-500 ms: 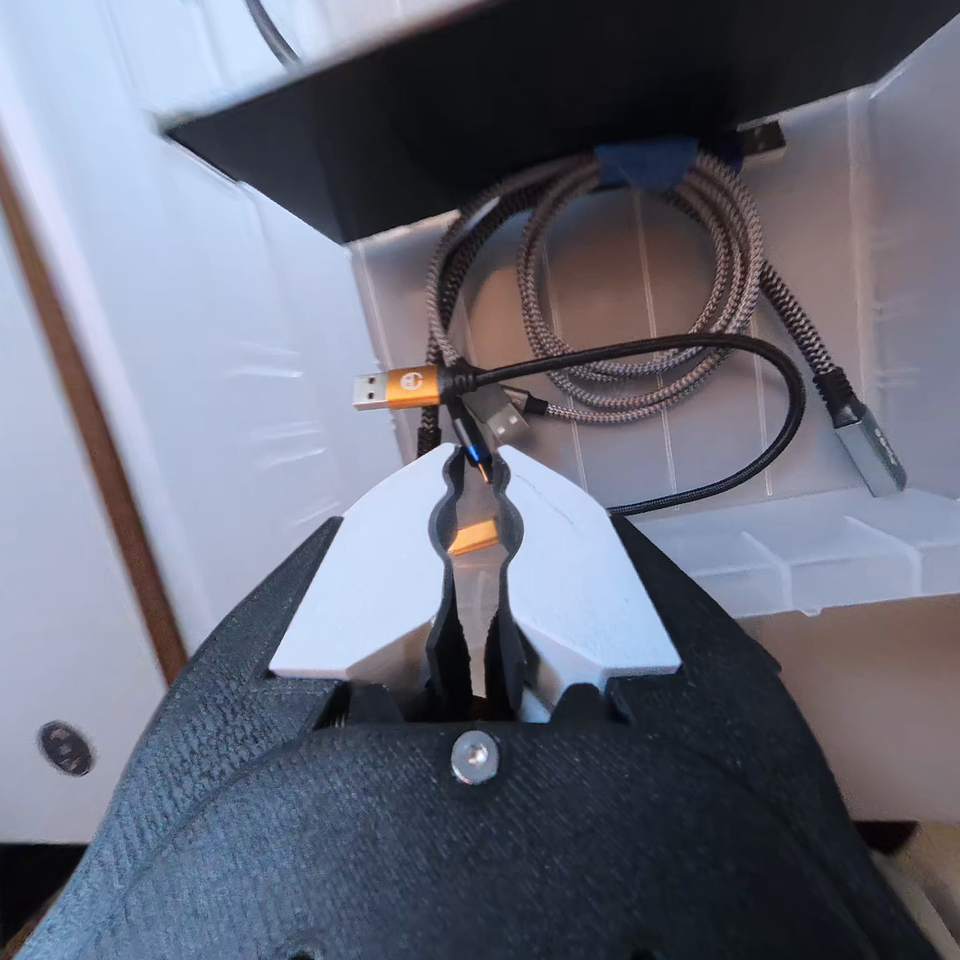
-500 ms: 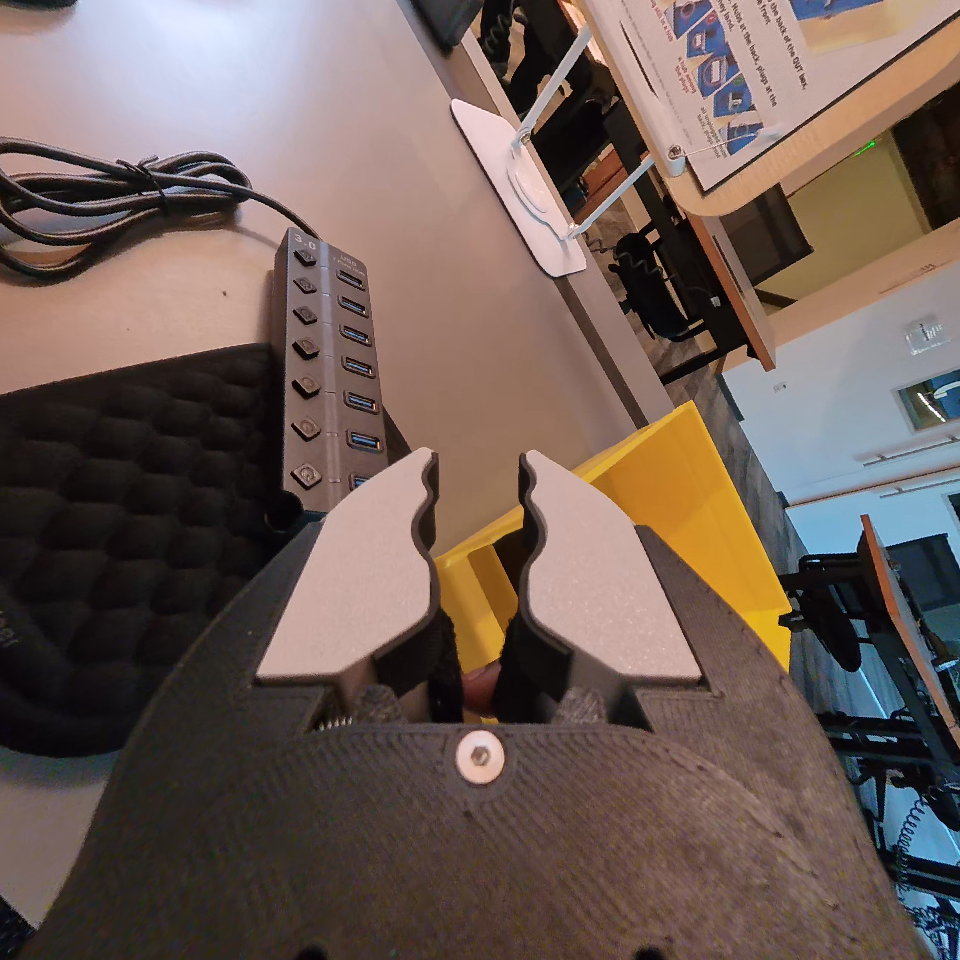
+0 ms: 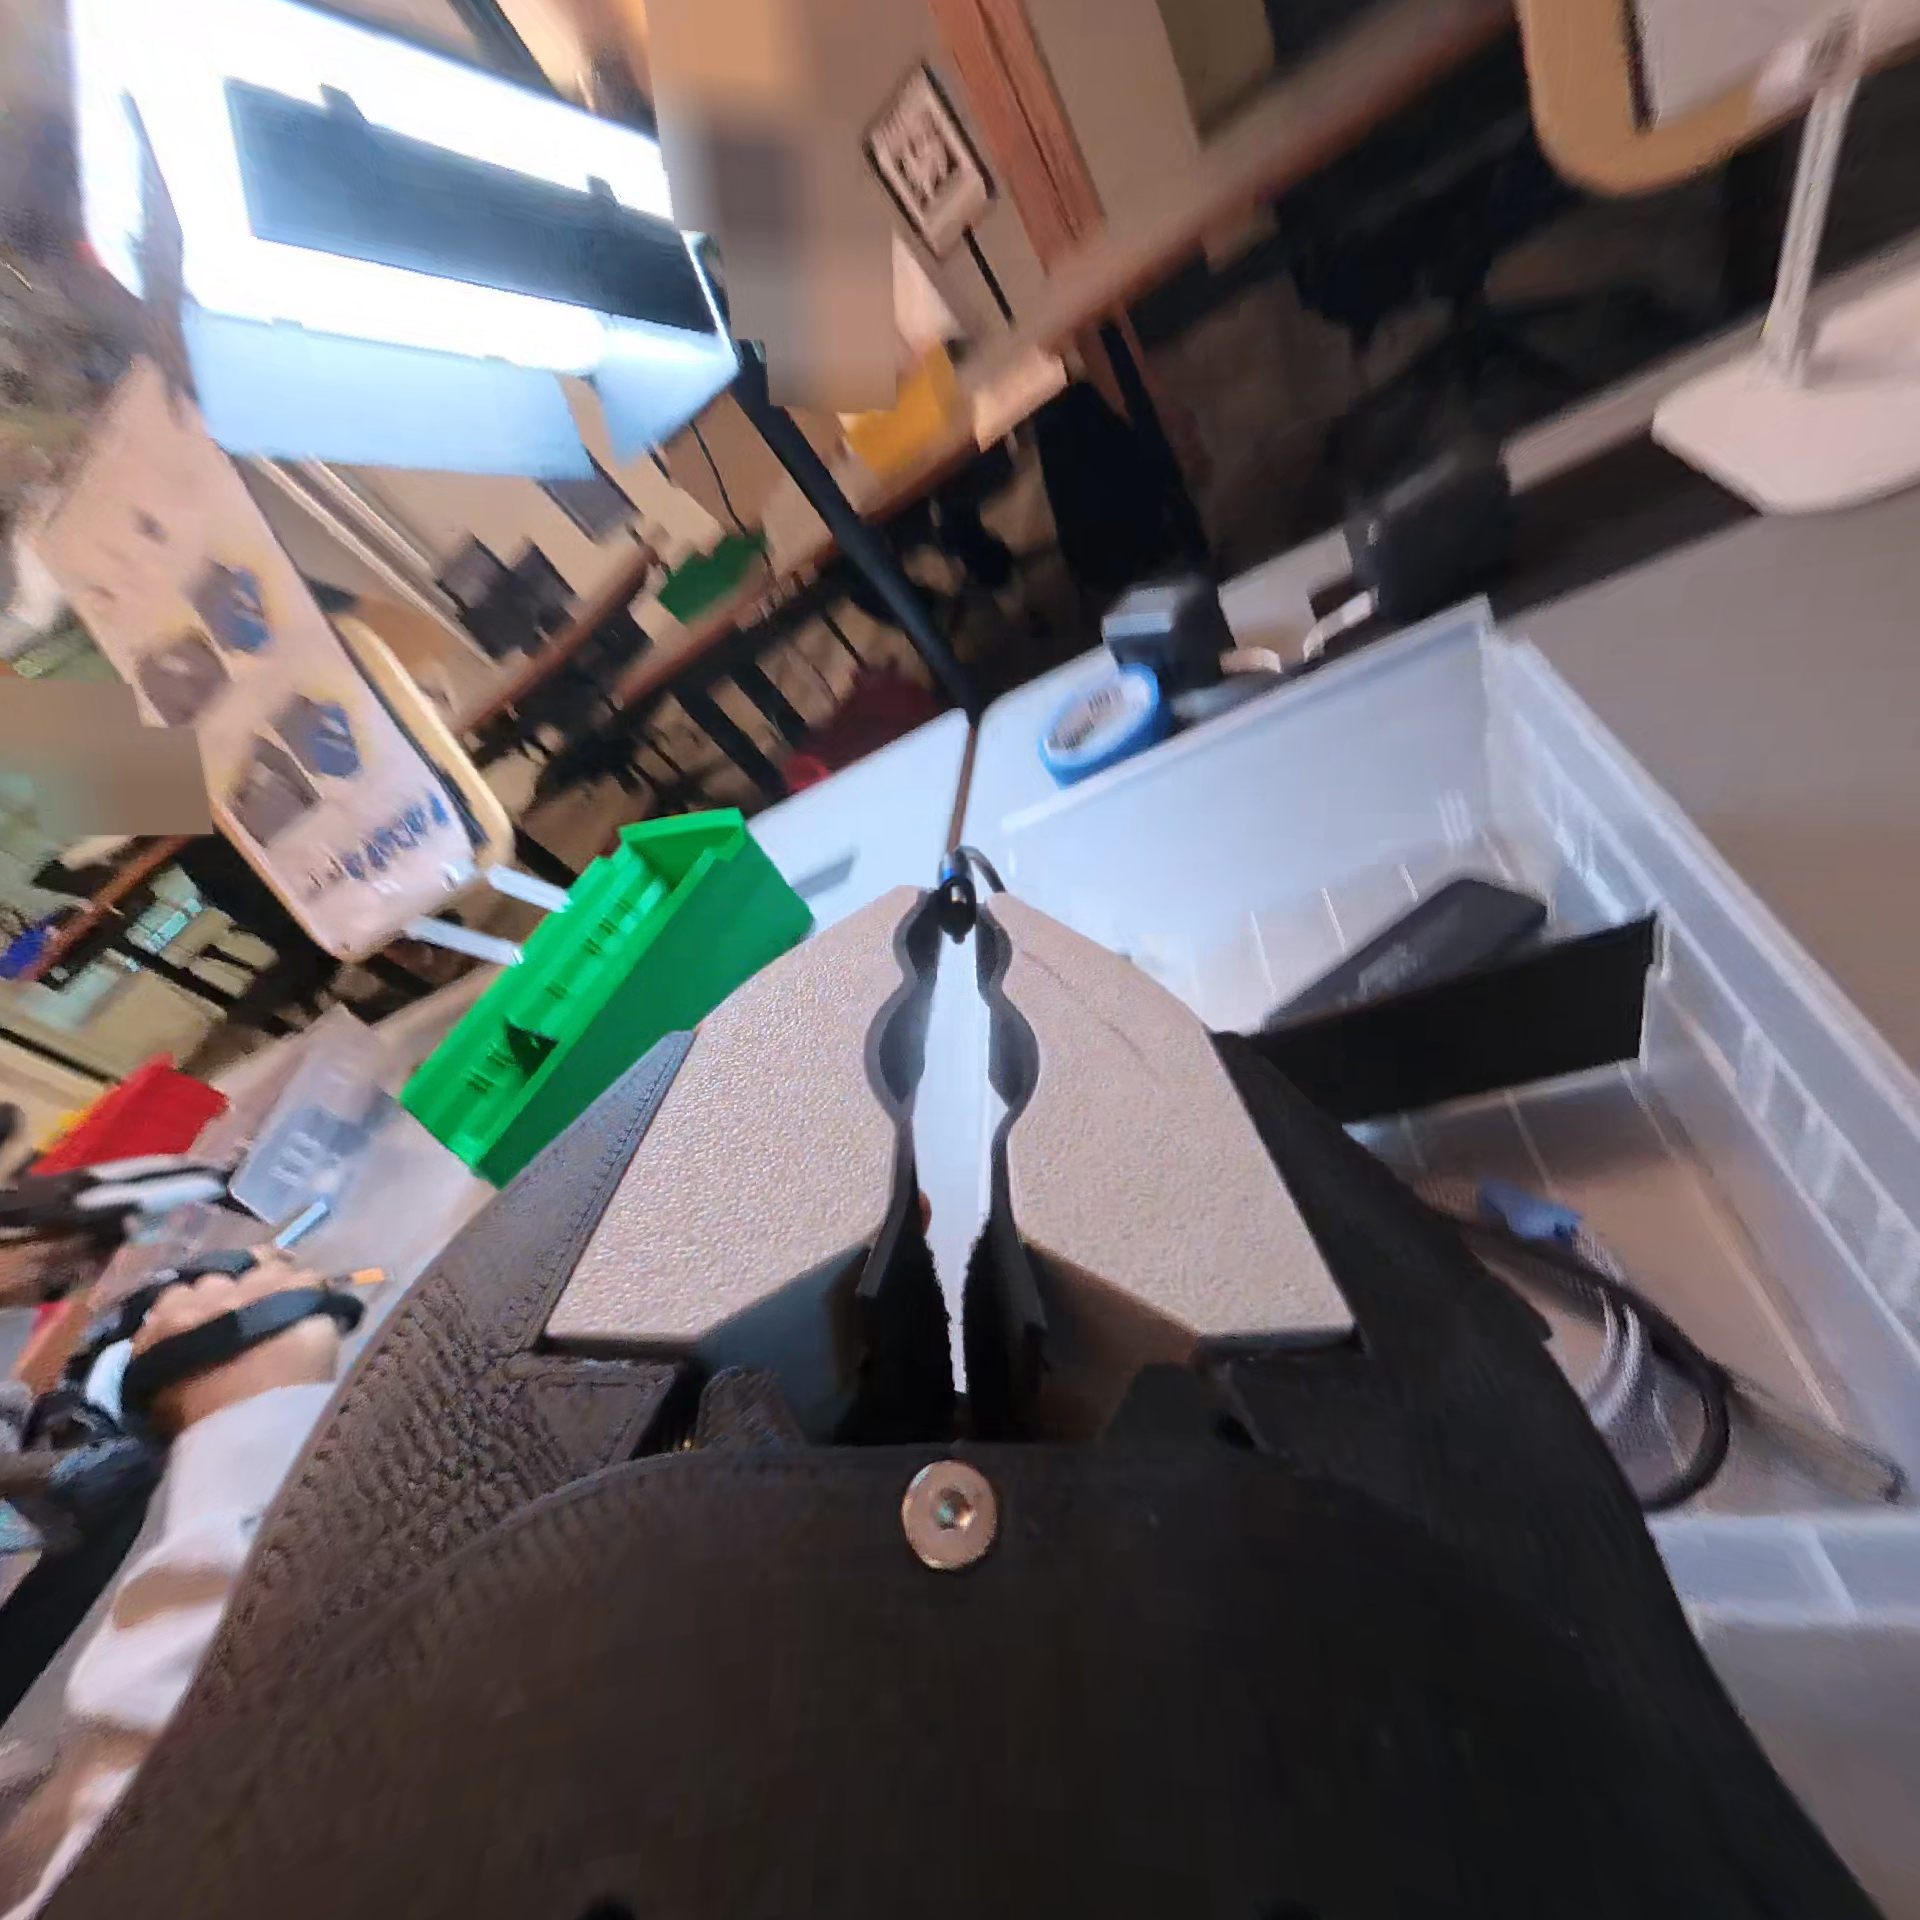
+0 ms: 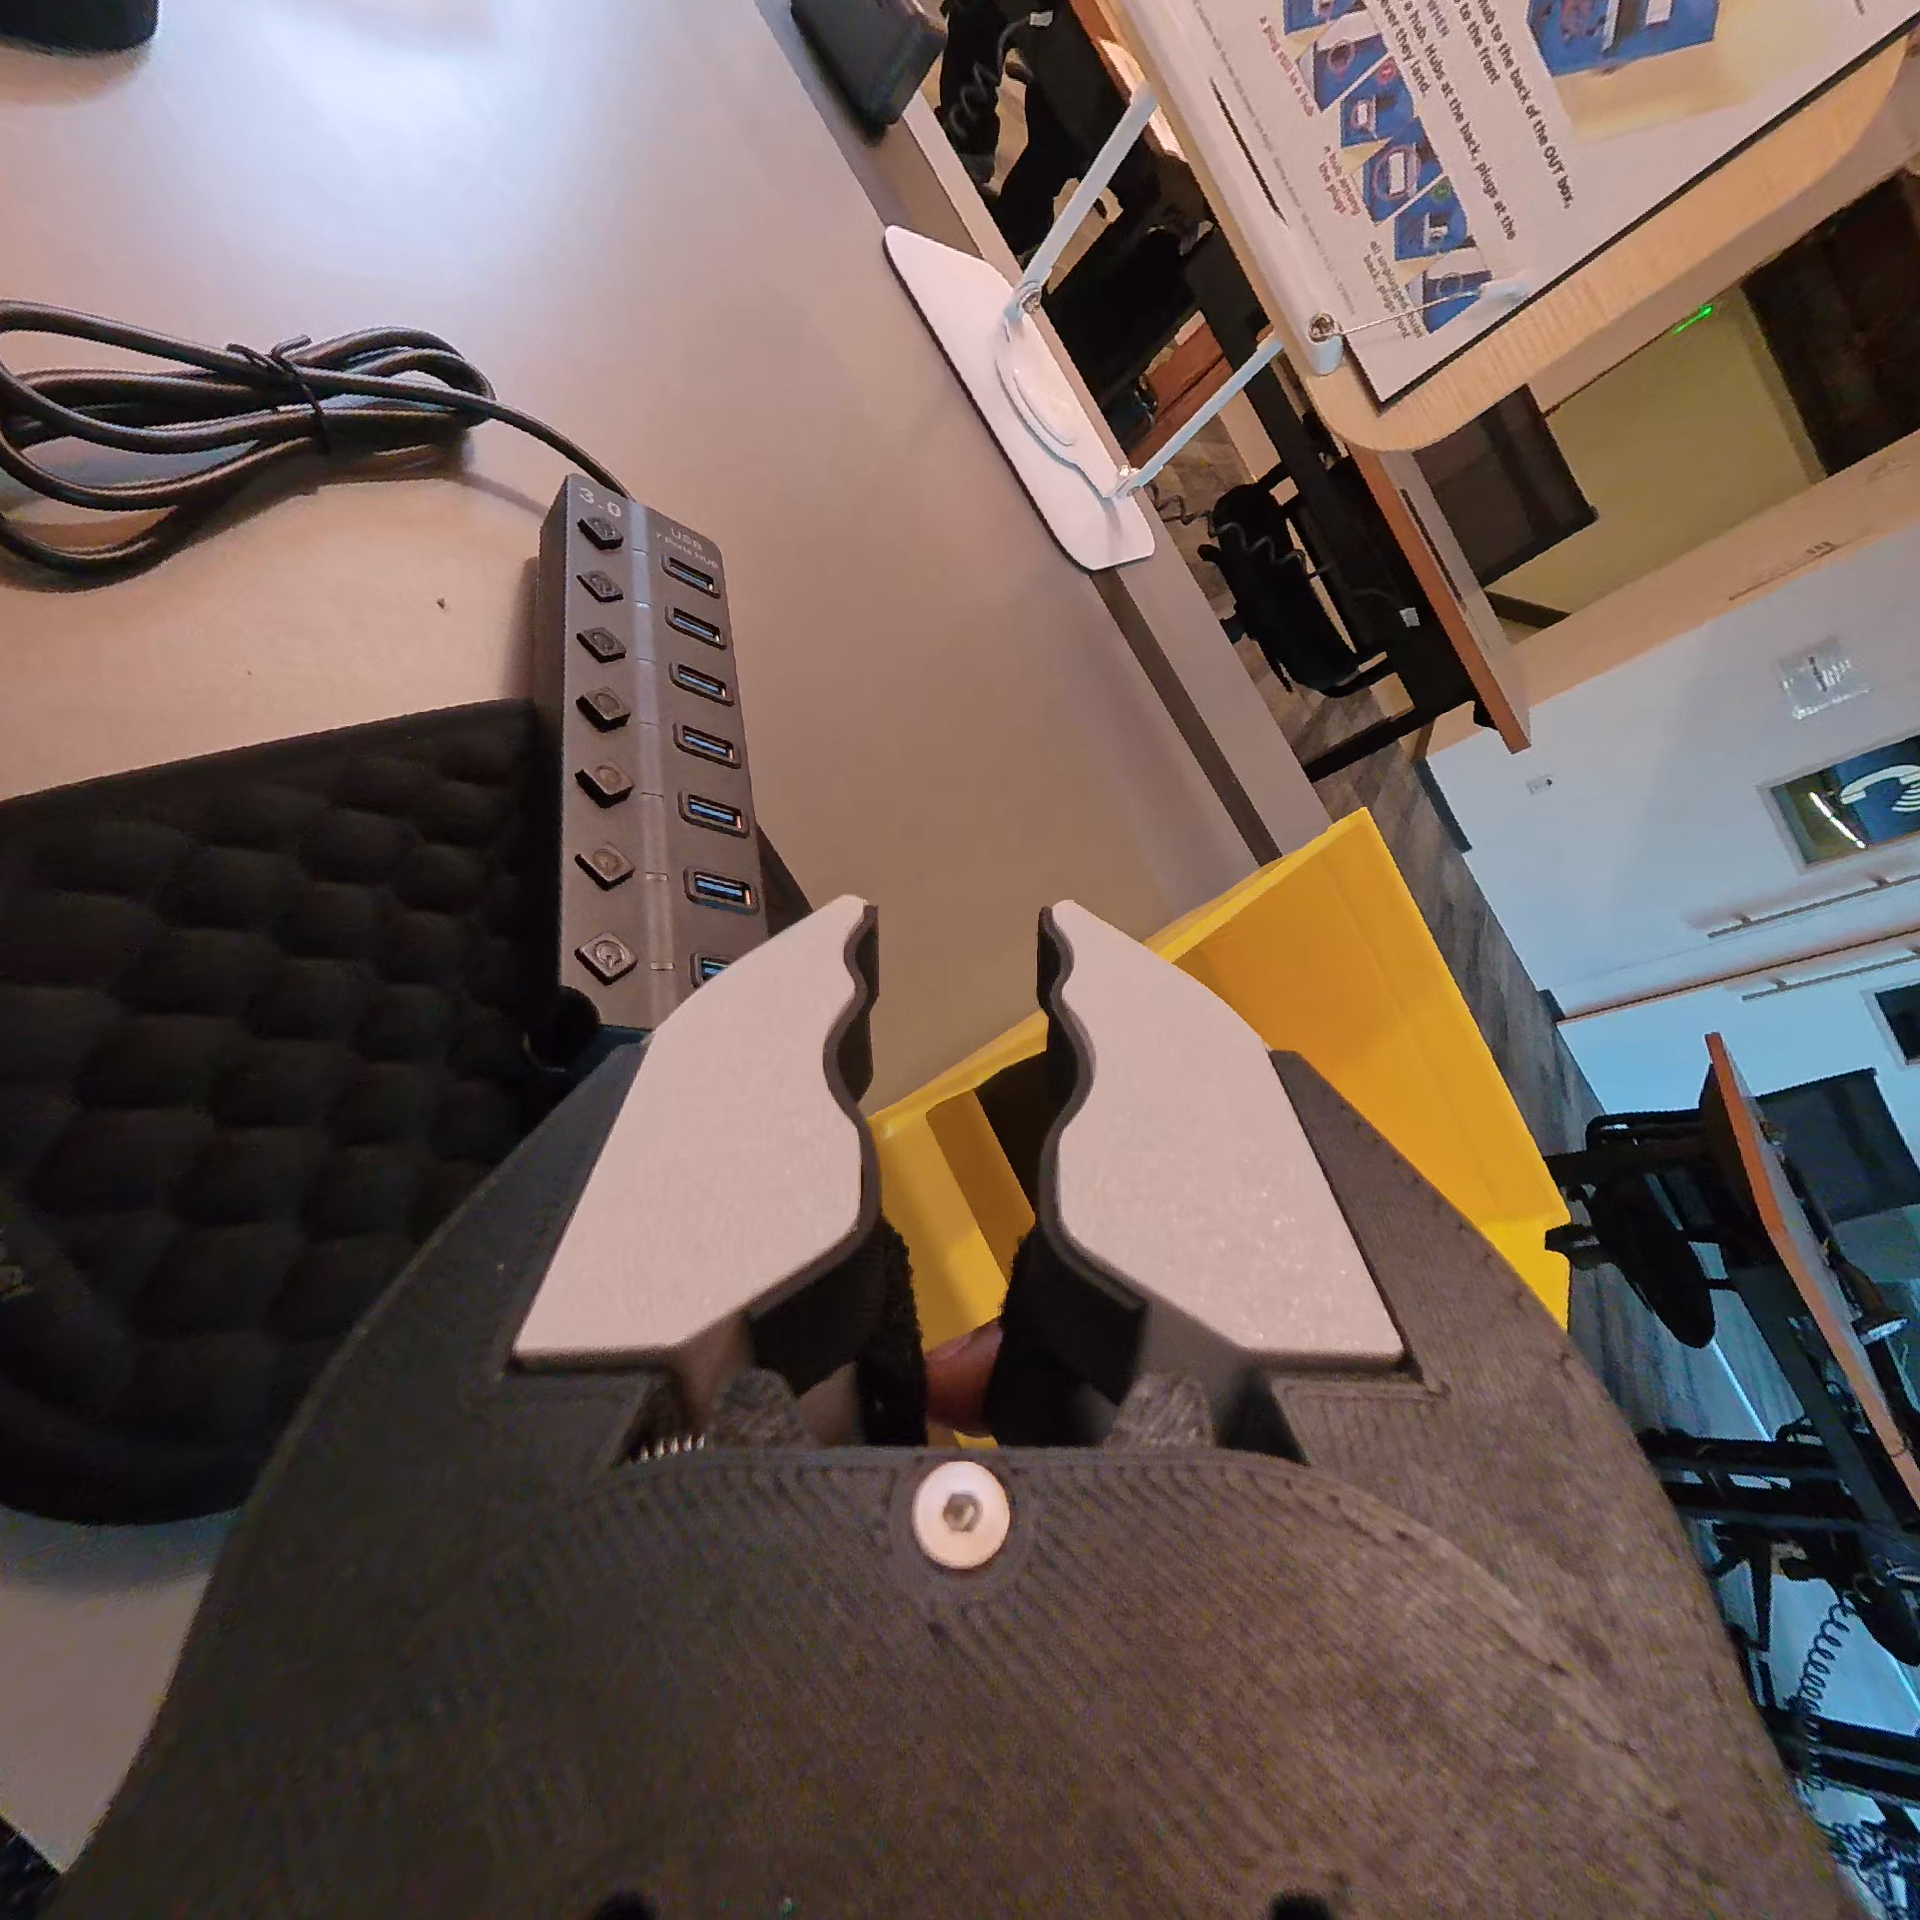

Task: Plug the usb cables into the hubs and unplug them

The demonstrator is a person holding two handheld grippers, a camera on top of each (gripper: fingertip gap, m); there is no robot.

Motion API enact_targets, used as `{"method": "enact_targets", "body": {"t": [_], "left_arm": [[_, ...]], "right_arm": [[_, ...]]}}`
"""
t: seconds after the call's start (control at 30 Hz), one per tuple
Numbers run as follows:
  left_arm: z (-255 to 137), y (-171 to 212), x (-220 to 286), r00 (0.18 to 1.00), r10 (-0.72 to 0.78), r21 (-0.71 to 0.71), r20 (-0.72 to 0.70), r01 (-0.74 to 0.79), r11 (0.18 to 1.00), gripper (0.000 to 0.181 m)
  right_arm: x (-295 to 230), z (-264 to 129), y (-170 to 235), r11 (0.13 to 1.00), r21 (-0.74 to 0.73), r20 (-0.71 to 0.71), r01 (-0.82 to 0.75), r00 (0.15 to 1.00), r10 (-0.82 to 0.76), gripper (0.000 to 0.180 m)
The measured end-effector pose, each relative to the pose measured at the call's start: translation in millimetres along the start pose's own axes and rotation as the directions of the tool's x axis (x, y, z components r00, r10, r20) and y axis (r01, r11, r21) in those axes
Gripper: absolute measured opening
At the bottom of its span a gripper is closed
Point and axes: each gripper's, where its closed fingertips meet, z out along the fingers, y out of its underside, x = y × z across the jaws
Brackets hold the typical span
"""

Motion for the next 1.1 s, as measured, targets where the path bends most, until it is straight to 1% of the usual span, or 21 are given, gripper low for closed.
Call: {"method": "enact_targets", "body": {"t": [0.07, 0.13, 0.2, 0.27, 0.3, 0.37, 0.43, 0.5, 0.6, 0.67, 0.73, 0.8, 0.83, 0.9, 0.97, 1.03, 1.1], "left_arm": [[-12.0, -24.9, -7.7, 0.998, -0.028, 0.130, 0.055, 0.021, 0.991, 0.007], [-27.9, -50.9, -4.9, 0.997, -0.070, 0.274, 0.037, 0.057, 0.960, 0.007], [-47.8, -77.8, 10.1, 0.988, -0.133, 0.413, -0.081, 0.155, 0.897, 0.007], [-72.4, -104.1, 33.9, 0.948, -0.174, 0.521, -0.266, 0.293, 0.802, 0.007], [-85.5, -115.5, 48.6, 0.914, -0.173, 0.552, -0.366, 0.363, 0.751, 0.007], [-110.3, -131.9, 81.5, 0.828, -0.136, 0.566, -0.544, 0.482, 0.669, 0.007], [-129.0, -139.7, 116.1, 0.743, -0.083, 0.543, -0.664, 0.555, 0.631, 0.007], [-144.9, -141.8, 151.9, 0.679, -0.013, 0.528, -0.734, 0.583, 0.617, 0.007], [-165.0, -139.9, 203.1, 0.637, 0.116, 0.559, -0.762, 0.556, 0.615, 0.007], [-179.6, -139.1, 235.8, 0.623, 0.270, 0.633, -0.734, 0.484, 0.604, 0.007], [-189.0, -135.7, 262.6, 0.597, 0.384, 0.680, -0.704, 0.413, 0.605, 0.007], [-196.5, -131.2, 283.6, 0.559, 0.455, 0.702, -0.692, 0.379, 0.603, 0.007], [-200.8, -129.6, 291.0, 0.534, 0.477, 0.702, -0.698, 0.382, 0.601, 0.007], [-207.9, -128.7, 302.3, 0.482, 0.499, 0.688, -0.720, 0.410, 0.598, 0.007], [-216.3, -126.5, 310.1, 0.435, 0.527, 0.683, -0.730, 0.433, 0.588, 0.007], [-225.0, -123.5, 317.0, 0.393, 0.568, 0.690, -0.723, 0.443, 0.573, 0.007], [-229.8, -121.8, 321.7, 0.374, 0.591, 0.697, -0.715, 0.442, 0.564, 0.007]], "right_arm": [[-0.4, 0.6, -1.3, 1.000, 0.007, 0.002, -0.001, 1.000, 0.001, 0.029], [-1.5, 1.5, -4.4, 1.000, 0.020, 0.005, -0.003, 1.000, 0.003, 0.029], [-3.0, 2.6, -11.9, 0.998, 0.054, 0.014, -0.014, 1.000, 0.014, 0.030], [-5.4, 2.2, -28.5, 0.991, 0.127, 0.027, -0.039, 0.999, 0.036, 0.030], [-7.7, 2.3, -40.5, 0.982, 0.179, 0.039, -0.053, 0.998, 0.047, 0.030], [-14.5, 1.4, -69.0, 0.952, 0.297, 0.069, -0.073, 0.996, 0.055, 0.031], [-24.7, -0.9, -100.5, 0.902, 0.422, 0.107, -0.090, 0.993, 0.049, 0.034], [-37.9, -5.9, -131.8, 0.837, 0.536, 0.155, -0.112, 0.987, 0.033, 0.041], [-55.4, -18.1, -172.0, 0.722, 0.665, 0.239, -0.188, 0.971, 0.033, 0.045], [-61.7, -28.2, -192.2, 0.641, 0.721, 0.300, -0.263, 0.953, 0.054, 0.045], [-62.5, -38.2, -206.1, 0.554, 0.764, 0.346, -0.330, 0.935, 0.079, 0.044], [-63.1, -43.9, -212.8, 0.492, 0.788, 0.380, -0.370, 0.921, 0.085, 0.040], [-64.1, -43.4, -213.4, 0.479, 0.789, 0.395, -0.386, 0.915, 0.086, 0.036], [-70.5, -39.8, -212.0, 0.480, 0.770, 0.444, -0.419, 0.894, 0.068, 0.029], [-77.6, -40.7, -211.2, 0.473, 0.759, 0.492, -0.447, 0.870, 0.032, 0.029], [-81.0, -43.0, -209.1, 0.475, 0.766, 0.495, -0.434, 0.869, -0.003, 0.030], [-84.1, -43.8, -202.7, 0.507, 0.772, 0.470, -0.383, 0.881, -0.050, 0.030]]}}
